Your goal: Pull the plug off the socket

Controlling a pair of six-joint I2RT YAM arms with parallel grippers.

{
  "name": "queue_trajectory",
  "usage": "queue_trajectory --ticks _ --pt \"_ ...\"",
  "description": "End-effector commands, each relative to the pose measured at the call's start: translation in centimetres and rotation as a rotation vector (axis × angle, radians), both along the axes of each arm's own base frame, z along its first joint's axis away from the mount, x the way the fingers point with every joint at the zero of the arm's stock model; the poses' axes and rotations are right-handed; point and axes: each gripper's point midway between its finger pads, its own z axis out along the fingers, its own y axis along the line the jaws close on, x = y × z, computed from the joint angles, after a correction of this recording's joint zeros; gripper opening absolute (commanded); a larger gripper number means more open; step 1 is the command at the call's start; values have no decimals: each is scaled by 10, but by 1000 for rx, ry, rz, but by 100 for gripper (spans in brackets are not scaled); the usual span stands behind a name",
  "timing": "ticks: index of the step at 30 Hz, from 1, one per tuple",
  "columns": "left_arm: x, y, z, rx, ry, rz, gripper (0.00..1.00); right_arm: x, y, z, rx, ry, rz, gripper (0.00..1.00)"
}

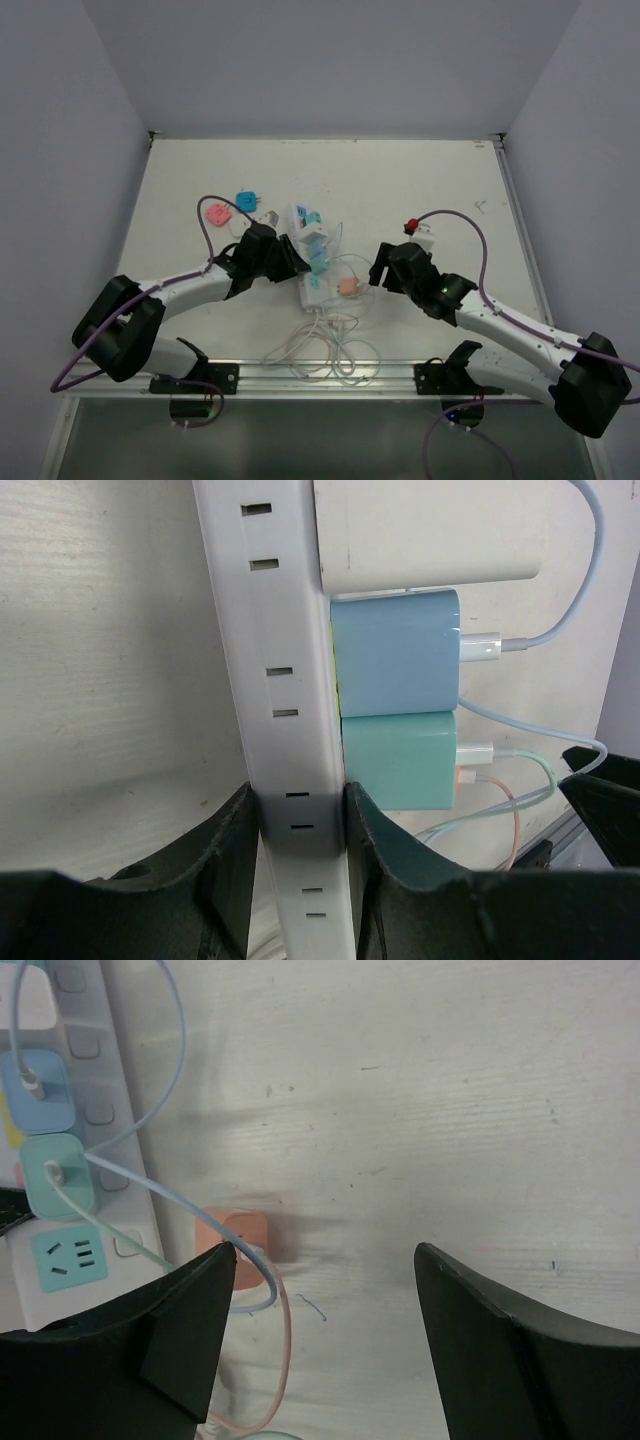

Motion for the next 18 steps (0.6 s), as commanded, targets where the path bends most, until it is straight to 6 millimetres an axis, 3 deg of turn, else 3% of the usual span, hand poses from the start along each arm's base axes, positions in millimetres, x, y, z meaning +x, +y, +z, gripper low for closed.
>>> queue_trajectory --ticks 1,5,7,8,10,14,18 --pt "-6 23 -25 134 20 -5 0 14 17 38 45 -119 85 76" --pt "-7 23 -26 132 23 -8 0 16 64 65 165 -163 282 81" --pt "-7 22 -26 130 22 -10 0 17 77 61 181 -129 318 81" --pt "-7 22 -26 128 23 -12 0 19 87 69 220 -130 340 81" --pt "-8 21 -25 125 24 -15 0 22 99 61 234 -88 349 81" --pt "-8 22 -24 122 22 -14 0 32 127 65 296 -54 389 78" --pt "-10 21 -24 116 26 -19 0 40 139 50 301 -7 376 71"
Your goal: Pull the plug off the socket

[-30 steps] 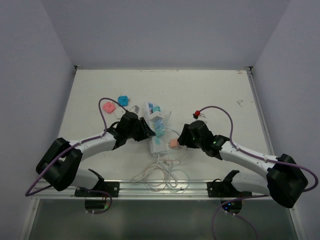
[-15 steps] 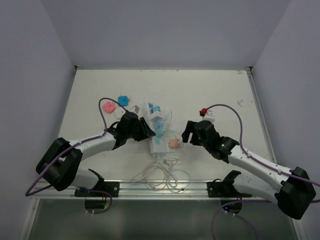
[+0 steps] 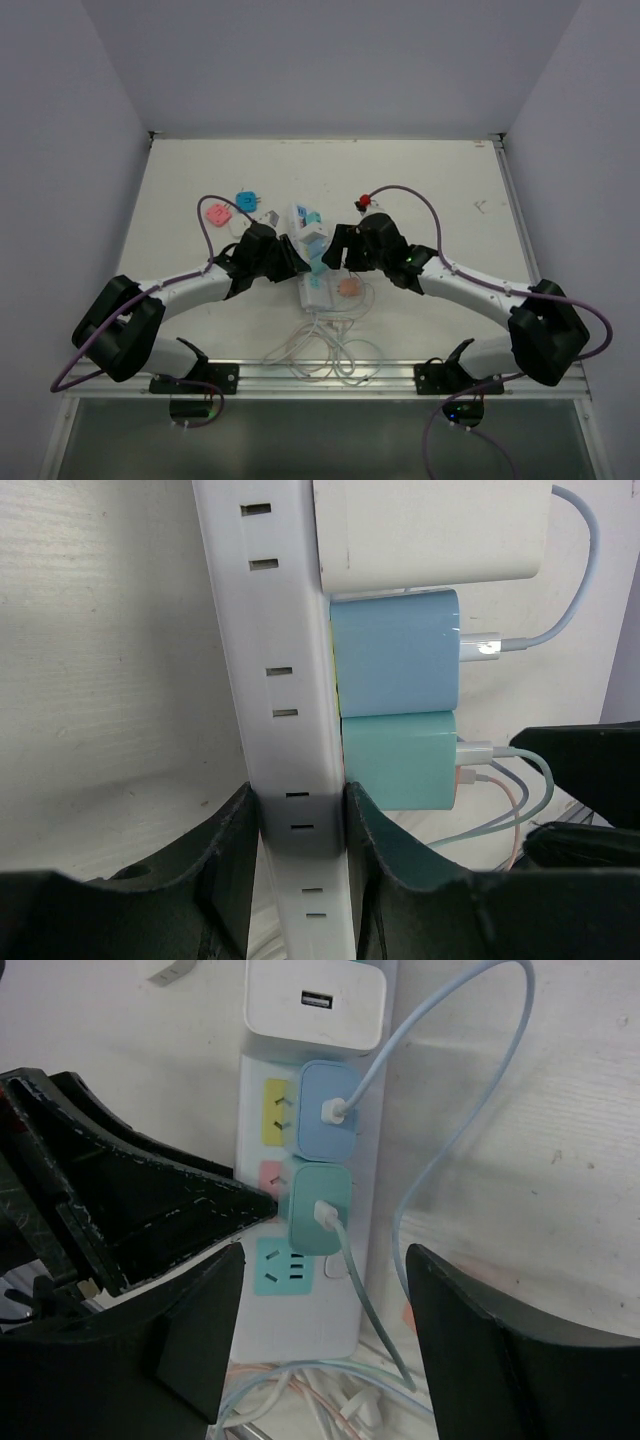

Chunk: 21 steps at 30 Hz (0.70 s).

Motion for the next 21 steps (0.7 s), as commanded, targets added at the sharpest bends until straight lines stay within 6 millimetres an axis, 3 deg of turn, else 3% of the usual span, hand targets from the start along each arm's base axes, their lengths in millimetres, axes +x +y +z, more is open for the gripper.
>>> queue_trajectory --ticks 1,7,14,21 --pt "-11 21 -24 115 28 -15 0 10 26 17 92 -2 30 68" --pt "-12 21 -24 111 28 -18 0 9 50 -7 139 97 71 58" --pt "-9 18 -19 88 2 -22 0 5 54 -27 146 150 76 43" --pt "-10 24 -21 109 2 -5 0 2 51 -29 152 152 77 2"
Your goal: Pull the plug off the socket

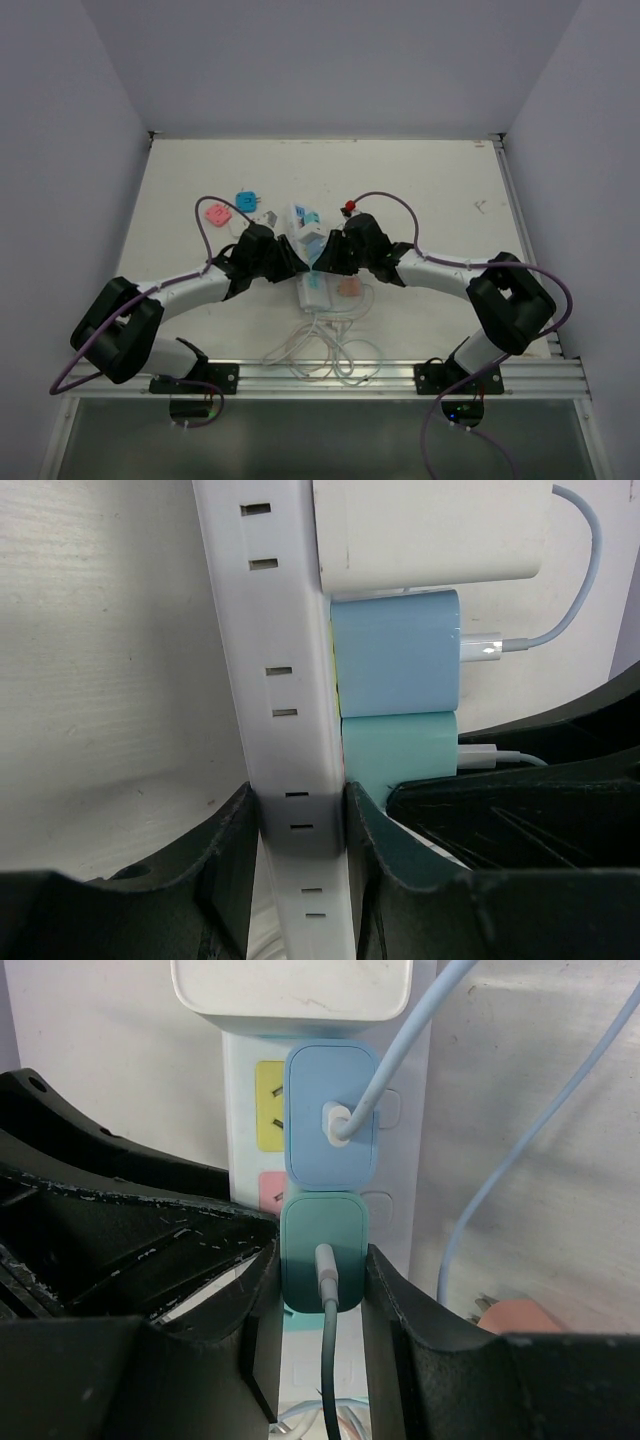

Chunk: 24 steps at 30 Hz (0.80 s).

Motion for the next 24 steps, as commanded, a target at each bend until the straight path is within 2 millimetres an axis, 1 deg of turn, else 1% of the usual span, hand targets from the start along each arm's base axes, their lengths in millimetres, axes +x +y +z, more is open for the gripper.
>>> queue_trajectory --ticks 1,3,5,7,9,10,11,16,18,22,24 --pt "-14 27 -25 138 30 -1 0 3 6 14 57 -38 12 0" --pt "-16 32 -28 158 31 11 0 5 0 15 58 -42 -4 0" --pt "-18 35 -31 165 38 17 0 8 -11 17 64 -46 -27 0" --pt "-22 39 -37 176 51 23 0 10 -21 19 73 -49 -45 0" --pt "-26 42 -43 185 66 28 0 11 -27 21 76 -56 -53 0" --pt "-26 43 -44 187 70 31 0 12 -31 19 73 -56 -62 0" --pt "-28 44 -47 193 79 32 0 12 -33 22 77 -62 -62 0" --pt "-32 52 -54 228 109 47 0 11 -42 24 82 -66 -72 0" --pt "-31 59 -56 259 110 75 0 11 -43 28 89 -75 -75 0" --pt "-31 61 -57 265 119 87 0 9 -44 33 96 -88 -75 0" --pt "-31 59 -55 260 117 84 0 11 -49 34 79 -101 -86 0"
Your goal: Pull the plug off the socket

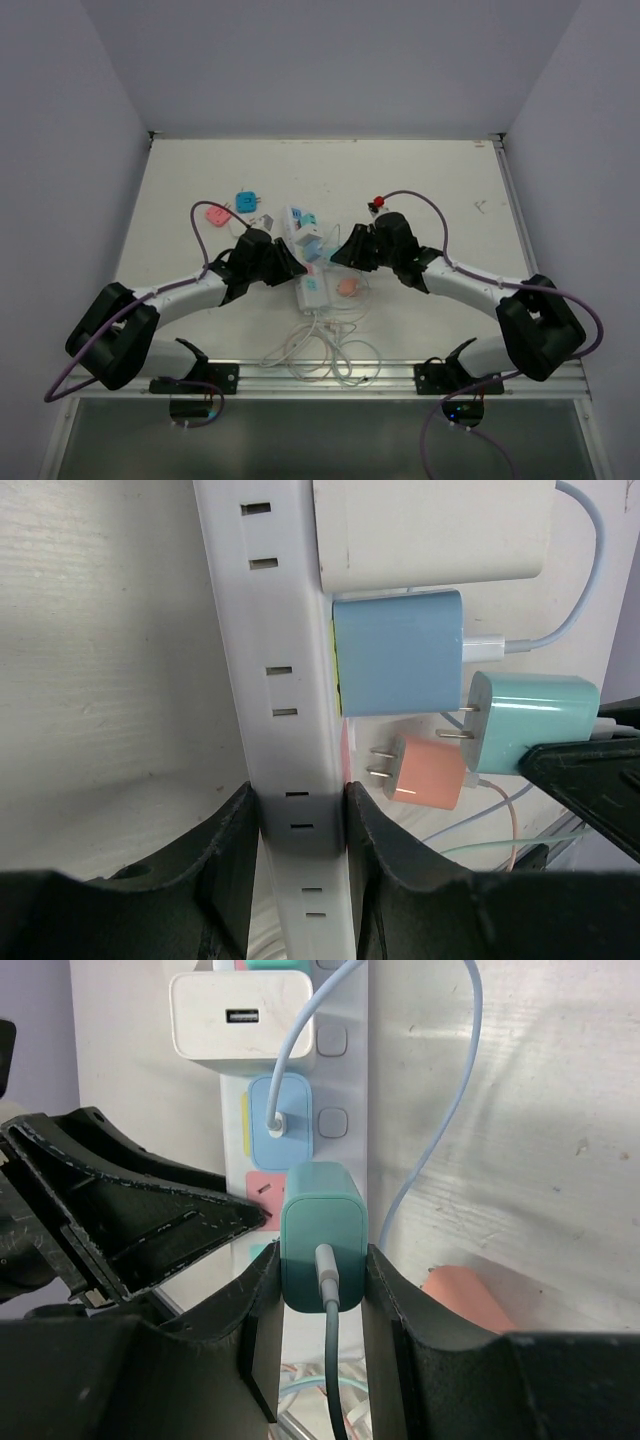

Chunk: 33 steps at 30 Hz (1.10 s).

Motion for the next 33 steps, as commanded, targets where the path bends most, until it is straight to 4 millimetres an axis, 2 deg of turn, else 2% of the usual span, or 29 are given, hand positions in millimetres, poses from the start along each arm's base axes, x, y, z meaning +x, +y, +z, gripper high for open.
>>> queue_trajectory --ticks 1,6,7,10,17,19,20,21,24,27,30,33 --pt "-24 51 -51 257 118 46 0 3 -12 7 -34 -48 -31 0" --pt "-21 47 -44 248 98 31 0 11 -49 -9 -150 -48 -158 0" --pt "-21 46 -43 246 94 25 0 7 -63 -22 -190 -9 -186 0" --pt "-20 42 -40 229 81 10 0 7 -82 -31 -206 9 -233 4" --pt "-18 30 -34 186 57 -48 0 11 -99 -43 -229 31 -269 19" --pt "-18 28 -33 180 52 -59 0 13 -102 -45 -232 40 -274 30" --pt "-18 28 -33 181 52 -62 0 13 -102 -45 -230 43 -272 36" --pt "-19 27 -33 179 53 -66 0 13 -104 -44 -233 43 -275 46" --pt "-18 27 -33 178 50 -70 0 14 -109 -39 -253 30 -283 64" --pt "-19 26 -34 176 52 -80 0 16 -117 -27 -284 7 -305 78" --pt "-19 25 -34 174 51 -88 0 18 -123 -13 -305 -14 -320 84" --pt "-18 23 -33 167 49 -93 0 19 -123 4 -299 -42 -322 85"
